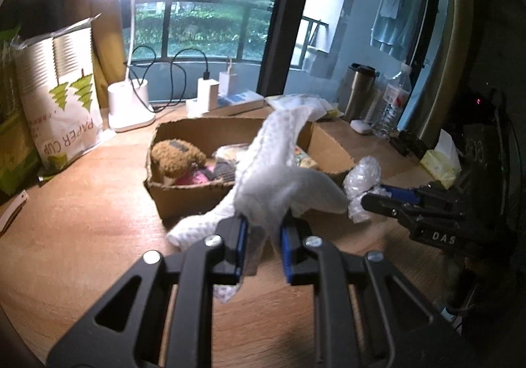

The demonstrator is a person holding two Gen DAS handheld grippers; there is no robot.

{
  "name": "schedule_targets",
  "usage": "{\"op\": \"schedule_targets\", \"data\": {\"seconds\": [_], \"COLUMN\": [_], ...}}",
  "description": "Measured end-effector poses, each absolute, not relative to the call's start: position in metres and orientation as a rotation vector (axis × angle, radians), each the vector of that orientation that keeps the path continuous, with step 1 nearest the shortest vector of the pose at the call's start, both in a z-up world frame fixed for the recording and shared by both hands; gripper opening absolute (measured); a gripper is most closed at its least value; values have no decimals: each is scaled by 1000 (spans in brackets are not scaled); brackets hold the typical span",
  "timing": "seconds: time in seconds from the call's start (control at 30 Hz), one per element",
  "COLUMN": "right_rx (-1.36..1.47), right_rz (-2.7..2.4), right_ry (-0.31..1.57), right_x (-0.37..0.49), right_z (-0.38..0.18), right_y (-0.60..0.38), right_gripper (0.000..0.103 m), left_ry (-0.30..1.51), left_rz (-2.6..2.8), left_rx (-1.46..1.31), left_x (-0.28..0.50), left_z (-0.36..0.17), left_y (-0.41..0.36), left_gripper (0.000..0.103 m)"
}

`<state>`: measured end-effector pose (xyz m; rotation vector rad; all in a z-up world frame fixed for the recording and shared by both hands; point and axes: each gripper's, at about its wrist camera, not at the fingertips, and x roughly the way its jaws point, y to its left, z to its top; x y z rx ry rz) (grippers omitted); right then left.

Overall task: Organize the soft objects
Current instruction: 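Carry the towel and bubble wrap up over the cardboard box with both grippers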

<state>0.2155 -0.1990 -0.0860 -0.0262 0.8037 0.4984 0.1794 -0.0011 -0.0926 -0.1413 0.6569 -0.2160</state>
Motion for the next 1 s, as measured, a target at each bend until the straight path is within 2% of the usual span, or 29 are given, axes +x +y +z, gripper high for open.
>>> {"op": "schedule_targets", "data": {"seconds": [0.77,1.0], "right_rx": [65,103], "right_rz": [434,431], "right_ry": [735,719], "right_x": [233,243], "right_z": [-68,-68], "right_y": [-269,-285], "right_gripper": [35,35], "left_ry": [565,566], "left_rz": [-235,-247], "left_rx": [-72,-31], "left_x": [217,240], "left_z": [-54,-58], "left_y": [-47,-65], "left_gripper": [18,18]}}
